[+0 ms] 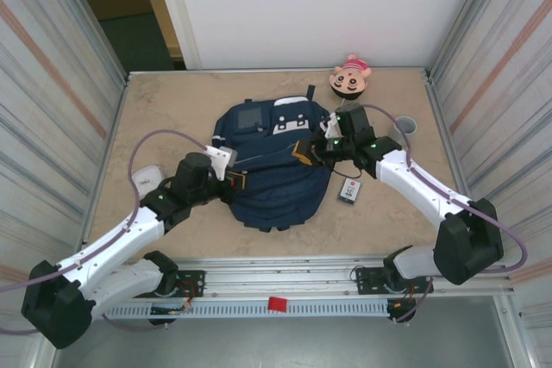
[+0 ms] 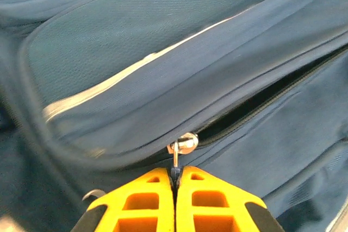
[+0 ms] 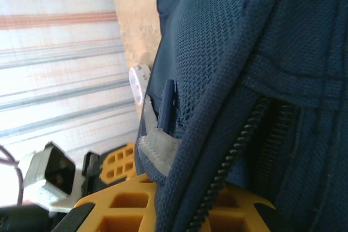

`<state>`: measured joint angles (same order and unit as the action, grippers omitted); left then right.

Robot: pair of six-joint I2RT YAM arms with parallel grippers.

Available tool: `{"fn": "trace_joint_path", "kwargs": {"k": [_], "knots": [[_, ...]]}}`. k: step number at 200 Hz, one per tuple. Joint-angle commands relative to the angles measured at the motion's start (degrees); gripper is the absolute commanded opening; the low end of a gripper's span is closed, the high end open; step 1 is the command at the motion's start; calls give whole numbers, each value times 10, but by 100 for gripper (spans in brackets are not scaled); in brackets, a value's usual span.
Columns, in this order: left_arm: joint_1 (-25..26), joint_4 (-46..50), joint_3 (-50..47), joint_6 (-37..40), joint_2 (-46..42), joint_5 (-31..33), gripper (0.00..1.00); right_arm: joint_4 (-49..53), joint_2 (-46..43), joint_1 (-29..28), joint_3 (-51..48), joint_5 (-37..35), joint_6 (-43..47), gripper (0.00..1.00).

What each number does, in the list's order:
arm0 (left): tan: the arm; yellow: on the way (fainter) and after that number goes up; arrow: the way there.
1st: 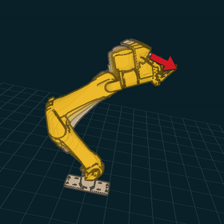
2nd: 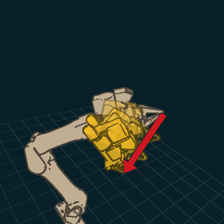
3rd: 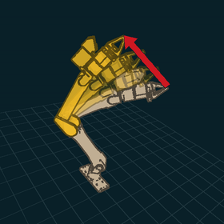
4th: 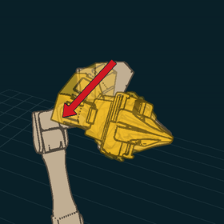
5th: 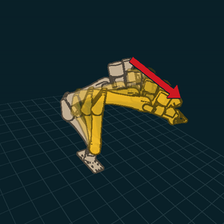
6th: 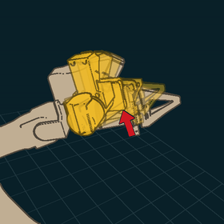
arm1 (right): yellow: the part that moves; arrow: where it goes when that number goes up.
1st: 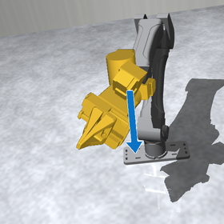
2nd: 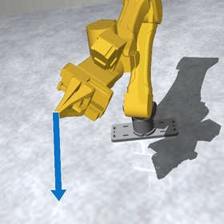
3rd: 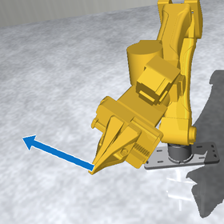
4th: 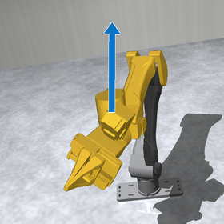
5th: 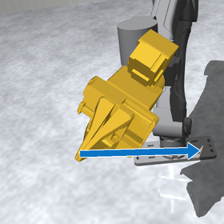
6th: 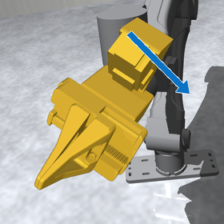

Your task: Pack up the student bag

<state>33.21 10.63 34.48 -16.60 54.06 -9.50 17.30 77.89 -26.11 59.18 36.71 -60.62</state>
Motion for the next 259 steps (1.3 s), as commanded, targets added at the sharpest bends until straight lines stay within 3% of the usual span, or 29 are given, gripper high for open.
{"fn": "trace_joint_path", "kwargs": {"k": [1, 38, 75, 99, 136, 173, 194, 213, 259], "knots": [[-56, 52, 6, 27, -11, 47, 0, 64, -11, 38, 48, 86, 97, 0], [-113, 51, 1, 39, 11, 41, 0, 87, 10, 54, 72, 141, 137, 0], [-123, -25, -5, 65, 54, 34, 3, 109, 32, 49, 102, 184, 169, 0], [-124, -38, 28, 85, 90, 21, 19, 112, 42, 48, 113, 176, 169, 0], [-123, -55, 39, 185, 34, -99, 61, 74, 54, 48, 108, 166, 135, 0], [-97, -21, 48, 365, -18, -200, 77, 59, 59, 43, 111, 164, 124, 0], [-22, -10, 61, 457, 3, -149, 83, 58, 64, 38, 113, 165, 124, 0], [34, -13, 90, 483, 61, -84, 87, 57, 66, 34, 112, 164, 123, 0], [51, -98, 140, 428, 190, 30, 83, 55, 66, 28, 114, 171, 121, 0]]}}
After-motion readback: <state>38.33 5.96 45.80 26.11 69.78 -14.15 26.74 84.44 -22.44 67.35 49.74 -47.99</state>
